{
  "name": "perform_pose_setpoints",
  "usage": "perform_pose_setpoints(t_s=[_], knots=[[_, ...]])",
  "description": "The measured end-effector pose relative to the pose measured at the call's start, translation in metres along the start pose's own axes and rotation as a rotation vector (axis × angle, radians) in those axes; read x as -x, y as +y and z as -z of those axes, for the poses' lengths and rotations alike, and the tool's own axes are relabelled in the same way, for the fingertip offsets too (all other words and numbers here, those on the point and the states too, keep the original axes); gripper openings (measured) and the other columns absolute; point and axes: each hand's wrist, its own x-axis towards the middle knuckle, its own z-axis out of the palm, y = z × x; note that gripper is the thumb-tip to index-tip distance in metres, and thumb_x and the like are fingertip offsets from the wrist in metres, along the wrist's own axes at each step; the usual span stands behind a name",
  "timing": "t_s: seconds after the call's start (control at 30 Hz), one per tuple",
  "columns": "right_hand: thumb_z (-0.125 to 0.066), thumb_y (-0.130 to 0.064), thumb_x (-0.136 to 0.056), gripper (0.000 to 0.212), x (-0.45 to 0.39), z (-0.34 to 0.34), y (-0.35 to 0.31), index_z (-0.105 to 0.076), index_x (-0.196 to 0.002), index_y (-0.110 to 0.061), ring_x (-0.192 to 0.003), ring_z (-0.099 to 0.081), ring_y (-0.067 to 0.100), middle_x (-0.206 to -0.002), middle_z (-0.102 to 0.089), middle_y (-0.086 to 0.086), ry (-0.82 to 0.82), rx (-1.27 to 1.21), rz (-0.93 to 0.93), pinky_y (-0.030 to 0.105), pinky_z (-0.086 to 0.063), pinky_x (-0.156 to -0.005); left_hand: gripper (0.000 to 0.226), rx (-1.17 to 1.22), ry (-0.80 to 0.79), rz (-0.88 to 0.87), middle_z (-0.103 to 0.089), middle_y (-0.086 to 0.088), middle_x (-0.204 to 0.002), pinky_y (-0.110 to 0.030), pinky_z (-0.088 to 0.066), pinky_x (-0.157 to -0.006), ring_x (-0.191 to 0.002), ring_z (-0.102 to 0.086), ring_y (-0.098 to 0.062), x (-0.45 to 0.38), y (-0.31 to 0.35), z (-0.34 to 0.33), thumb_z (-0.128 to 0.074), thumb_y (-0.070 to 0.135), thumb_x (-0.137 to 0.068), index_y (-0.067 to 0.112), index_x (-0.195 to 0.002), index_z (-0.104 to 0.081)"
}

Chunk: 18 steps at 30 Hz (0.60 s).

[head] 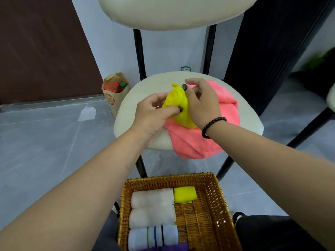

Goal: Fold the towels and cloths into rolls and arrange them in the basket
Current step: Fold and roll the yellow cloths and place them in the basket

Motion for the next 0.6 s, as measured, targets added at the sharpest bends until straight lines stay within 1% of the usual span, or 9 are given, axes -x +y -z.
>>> perform_pose_setpoints(t_s=[0.1,0.2,0.27,0.33,0.4,0.43,0.47,0.53,0.6], knots=[[-0.054,-0.015,-0.095,0.013,0.016,0.021,-0.011,-0.057,-0.108,-0.015,-0.060,-0.049,-0.004,-0.069,-0.052,-0.009,0.064,-0.090,-0.068,0.013,-0.040,-0.062,0.039,0.078,-0.104,-0.080,-0.073,0.000,-0.099,-0.043,-0.053,-0.091,-0.094,-0.066,-0.018,0.012,0.012,-0.007,-0.080,0.022,-0.052,0.024,-0.090,-0.074],[-0.055,-0.014,-0.094,0.017,0.043,0.045,-0.028,-0.058,-0.110,-0.016,-0.060,-0.049,-0.005,-0.069,-0.051,-0.009,0.104,-0.113,-0.069,0.010,-0.040,-0.060,0.038,0.209,-0.164,-0.068,-0.070,-0.004,-0.100,-0.038,-0.054,-0.080,-0.091,-0.065,-0.019,0.026,0.022,-0.016,-0.077,0.010,-0.060,0.019,-0.096,-0.069],[-0.060,-0.018,-0.092,0.017,0.063,0.061,-0.038,-0.058,-0.108,-0.020,-0.068,-0.050,-0.002,-0.076,-0.055,-0.008,0.153,-0.140,-0.048,0.013,-0.043,-0.065,0.042,0.345,-0.199,-0.017,-0.067,-0.008,-0.100,-0.035,-0.055,-0.074,-0.090,-0.064,-0.021,0.039,0.029,-0.022,-0.069,0.005,-0.064,0.009,-0.106,-0.062],[-0.064,-0.030,-0.090,0.019,0.077,0.074,-0.042,-0.059,-0.107,-0.023,-0.084,-0.056,0.003,-0.093,-0.062,-0.006,0.166,-0.171,-0.152,0.018,-0.049,-0.076,0.065,0.427,-0.243,0.022,-0.064,-0.014,-0.105,-0.037,-0.054,-0.077,-0.094,-0.062,-0.026,0.053,0.035,-0.027,-0.071,0.006,-0.061,0.000,-0.124,-0.053],[-0.064,-0.042,-0.085,0.029,0.087,0.084,-0.046,-0.063,-0.107,-0.024,-0.101,-0.062,0.013,-0.110,-0.067,-0.001,0.052,-0.344,-0.389,0.035,-0.052,-0.089,0.085,0.485,-0.276,0.024,-0.062,-0.015,-0.107,-0.039,-0.054,-0.078,-0.095,-0.061,-0.027,0.066,0.039,-0.030,-0.073,0.014,-0.056,-0.003,-0.134,-0.045],[-0.063,-0.044,-0.085,0.032,0.091,0.089,-0.049,-0.063,-0.111,-0.025,-0.104,-0.064,0.020,-0.115,-0.067,0.002,-0.025,-0.463,-0.497,0.043,-0.053,-0.090,0.087,0.498,-0.279,0.017,-0.064,-0.014,-0.105,-0.039,-0.055,-0.076,-0.093,-0.062,-0.027,0.072,0.040,-0.030,-0.072,0.017,-0.054,-0.003,-0.134,-0.045],[-0.063,-0.042,-0.086,0.034,0.097,0.093,-0.054,-0.062,-0.115,-0.024,-0.104,-0.065,0.025,-0.116,-0.067,0.005,-0.092,-0.560,-0.576,0.046,-0.054,-0.087,0.086,0.499,-0.269,0.009,-0.065,-0.013,-0.103,-0.038,-0.056,-0.074,-0.091,-0.063,-0.026,0.078,0.040,-0.030,-0.072,0.019,-0.052,-0.002,-0.132,-0.047],[-0.061,-0.032,-0.089,0.025,0.109,0.100,-0.062,-0.063,-0.111,-0.019,-0.097,-0.068,0.026,-0.110,-0.070,0.007,-0.182,-0.595,-0.577,0.045,-0.058,-0.080,0.079,0.461,-0.221,-0.025,-0.068,-0.010,-0.101,-0.036,-0.057,-0.071,-0.090,-0.066,-0.024,0.088,0.037,-0.026,-0.074,0.020,-0.051,0.002,-0.125,-0.053],[-0.061,-0.023,-0.090,0.018,0.121,0.101,-0.068,-0.068,-0.103,-0.012,-0.091,-0.070,0.024,-0.102,-0.073,0.008,-0.207,-0.484,-0.448,0.041,-0.059,-0.077,0.064,0.383,-0.138,-0.096,-0.069,-0.008,-0.100,-0.035,-0.056,-0.071,-0.090,-0.066,-0.022,0.094,0.032,-0.020,-0.076,0.017,-0.053,0.008,-0.113,-0.057]])
